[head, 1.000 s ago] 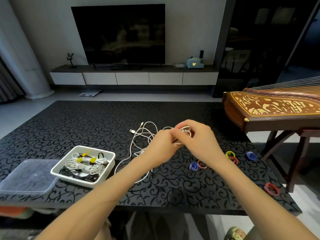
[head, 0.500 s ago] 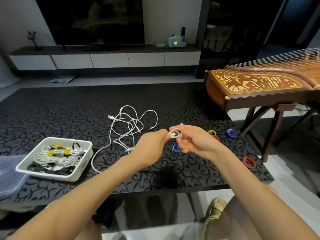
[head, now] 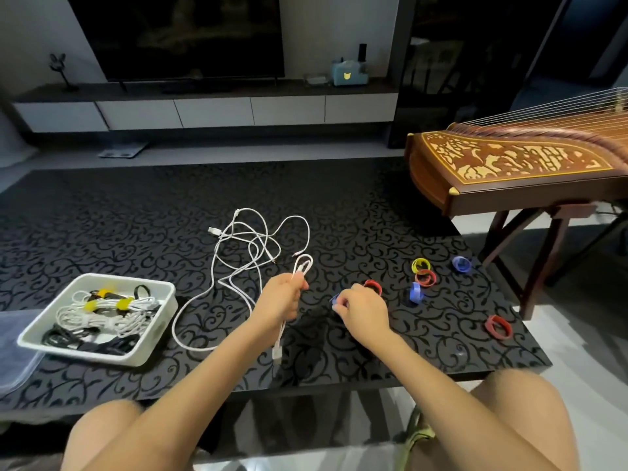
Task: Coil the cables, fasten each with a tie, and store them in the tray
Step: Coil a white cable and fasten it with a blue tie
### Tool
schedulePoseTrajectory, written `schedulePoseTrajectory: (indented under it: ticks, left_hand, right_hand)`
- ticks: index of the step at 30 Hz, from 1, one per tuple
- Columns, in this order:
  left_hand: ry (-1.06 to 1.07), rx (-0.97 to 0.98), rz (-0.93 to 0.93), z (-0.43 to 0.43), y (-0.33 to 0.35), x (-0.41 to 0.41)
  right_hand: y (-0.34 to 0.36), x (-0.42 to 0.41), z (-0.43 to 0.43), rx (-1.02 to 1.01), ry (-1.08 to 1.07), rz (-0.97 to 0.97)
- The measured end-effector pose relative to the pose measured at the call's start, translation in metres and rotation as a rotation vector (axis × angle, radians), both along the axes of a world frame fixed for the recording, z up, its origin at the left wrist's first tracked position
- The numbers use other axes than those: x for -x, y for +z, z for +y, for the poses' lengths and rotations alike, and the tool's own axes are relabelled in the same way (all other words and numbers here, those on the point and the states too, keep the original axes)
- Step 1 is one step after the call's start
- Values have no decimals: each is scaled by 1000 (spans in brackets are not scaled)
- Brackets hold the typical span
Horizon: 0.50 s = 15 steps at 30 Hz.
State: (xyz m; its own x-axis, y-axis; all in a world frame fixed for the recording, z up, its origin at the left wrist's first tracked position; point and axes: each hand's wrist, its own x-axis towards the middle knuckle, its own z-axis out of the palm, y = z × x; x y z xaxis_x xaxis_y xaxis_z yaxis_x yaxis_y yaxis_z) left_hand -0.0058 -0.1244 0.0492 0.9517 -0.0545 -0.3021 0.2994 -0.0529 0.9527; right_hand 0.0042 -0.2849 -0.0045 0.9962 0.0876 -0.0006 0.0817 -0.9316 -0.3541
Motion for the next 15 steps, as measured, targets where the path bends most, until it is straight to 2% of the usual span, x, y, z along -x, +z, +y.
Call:
schedulePoseTrajectory:
  ticks: [3,4,6,10,13,15]
  left_hand:
    - [-74,50,-25,12,-1,5]
    - [-131,68,-37,15,0,7]
    - [-290,91,-68,18,4,14]
    - [-502,88,-170,18,16,26]
    - [-448,100,-158,15,26,31]
    - [-332,131,-99,11,30,32]
  right_hand:
    - [18,18,7,-719,17,149]
    - [28,25,7,-878,65,214]
    - [46,36,6,-1040,141,329]
    - [73,49,5,-1143,124,369]
    - [80,58,10,-1298,87,411]
    - [83,62,12,-1521,99,484]
